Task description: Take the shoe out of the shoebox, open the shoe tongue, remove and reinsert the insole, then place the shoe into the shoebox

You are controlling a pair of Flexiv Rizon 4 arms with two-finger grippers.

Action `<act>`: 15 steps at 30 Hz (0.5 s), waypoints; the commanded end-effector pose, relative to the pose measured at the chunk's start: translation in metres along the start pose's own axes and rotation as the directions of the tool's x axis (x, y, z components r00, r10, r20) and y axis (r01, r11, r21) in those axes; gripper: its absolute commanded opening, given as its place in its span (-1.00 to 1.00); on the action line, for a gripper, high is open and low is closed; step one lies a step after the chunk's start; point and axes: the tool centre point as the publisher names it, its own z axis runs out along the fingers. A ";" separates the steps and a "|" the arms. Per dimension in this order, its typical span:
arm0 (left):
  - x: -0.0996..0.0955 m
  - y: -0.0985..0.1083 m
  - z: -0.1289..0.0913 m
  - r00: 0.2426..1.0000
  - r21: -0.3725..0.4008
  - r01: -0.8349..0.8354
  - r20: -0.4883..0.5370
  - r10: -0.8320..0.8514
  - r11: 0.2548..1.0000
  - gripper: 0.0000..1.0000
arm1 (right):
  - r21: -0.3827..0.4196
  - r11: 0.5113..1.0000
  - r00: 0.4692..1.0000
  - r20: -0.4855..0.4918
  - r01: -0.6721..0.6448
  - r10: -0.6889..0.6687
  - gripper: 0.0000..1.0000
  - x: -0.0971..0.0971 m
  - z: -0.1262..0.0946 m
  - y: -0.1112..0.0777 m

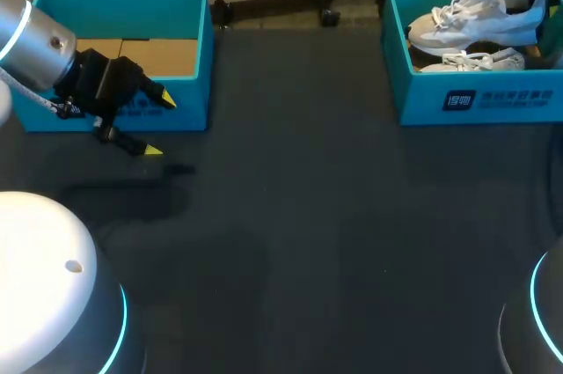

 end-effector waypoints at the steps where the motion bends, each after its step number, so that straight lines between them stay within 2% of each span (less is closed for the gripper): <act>1: 0.001 0.000 -0.001 1.000 -0.001 -0.001 0.000 0.001 1.000 1.00 | 0.010 1.000 1.000 0.005 -0.007 0.006 -1.00 0.005 0.010 0.008; 15: 0.001 0.000 -0.001 1.000 -0.001 -0.001 0.000 0.001 1.000 1.00 | 0.004 0.999 0.999 0.016 -0.036 0.036 -1.00 0.010 0.030 0.018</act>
